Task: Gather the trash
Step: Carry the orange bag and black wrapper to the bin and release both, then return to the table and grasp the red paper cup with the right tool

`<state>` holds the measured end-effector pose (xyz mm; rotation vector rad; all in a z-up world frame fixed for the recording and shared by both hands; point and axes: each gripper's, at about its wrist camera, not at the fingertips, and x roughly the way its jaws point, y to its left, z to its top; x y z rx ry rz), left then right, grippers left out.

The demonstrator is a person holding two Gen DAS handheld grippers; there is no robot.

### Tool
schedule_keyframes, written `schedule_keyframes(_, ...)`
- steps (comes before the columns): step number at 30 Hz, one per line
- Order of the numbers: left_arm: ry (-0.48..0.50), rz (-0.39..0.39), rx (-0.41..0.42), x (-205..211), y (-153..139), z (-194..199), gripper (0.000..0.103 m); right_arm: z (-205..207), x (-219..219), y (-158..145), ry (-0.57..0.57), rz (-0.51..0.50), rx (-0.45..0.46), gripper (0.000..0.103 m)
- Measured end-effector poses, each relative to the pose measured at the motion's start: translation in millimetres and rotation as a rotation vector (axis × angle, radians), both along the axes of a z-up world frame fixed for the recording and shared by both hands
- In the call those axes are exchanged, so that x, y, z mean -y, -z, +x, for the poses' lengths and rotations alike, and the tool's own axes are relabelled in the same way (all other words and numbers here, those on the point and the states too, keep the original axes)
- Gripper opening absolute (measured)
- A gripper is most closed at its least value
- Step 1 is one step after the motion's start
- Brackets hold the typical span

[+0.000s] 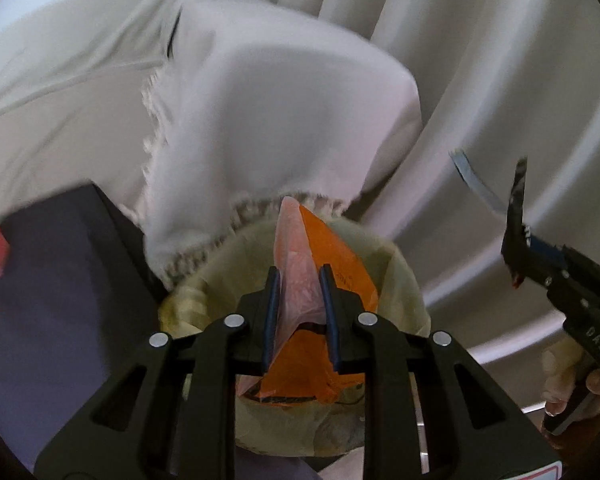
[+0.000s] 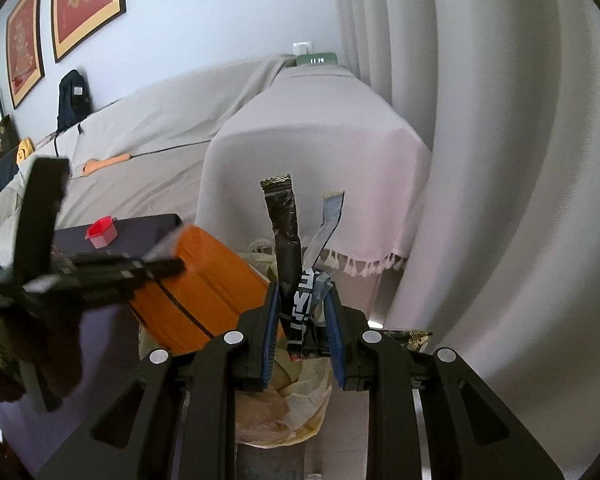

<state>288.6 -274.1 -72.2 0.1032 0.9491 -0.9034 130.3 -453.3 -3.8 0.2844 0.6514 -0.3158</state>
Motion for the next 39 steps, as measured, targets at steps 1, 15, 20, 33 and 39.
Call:
schedule_keyframes(1,0.003,-0.001,-0.028,0.4,7.9,1.1,0.025,3.5,1.7,1.7,-0.005,0.006,-0.002,0.022)
schedule_keyframes(15,-0.228,-0.036,-0.022,-93.7,-29.6,19.5,0.048,78.1,-54.7,15.9,-0.195,0.078,0.009,0.022)
schedule_keyframes(20,-0.272,-0.031,-0.019,-132.9,-36.1,12.9,0.048,117.7,-75.8,48.4,-0.245,0.118,-0.064,0.022)
schedule_keyframes(33,-0.371,-0.017,0.036,-223.5,-38.8,-16.0,0.048,128.6,-54.8,115.3,-0.099,0.168,-0.27,0.023)
schedule_keyframes(39,-0.43,-0.038,0.028,-256.2,-36.7,-18.6,0.048,114.6,-67.5,101.1,-0.106,0.146,-0.244,0.04)
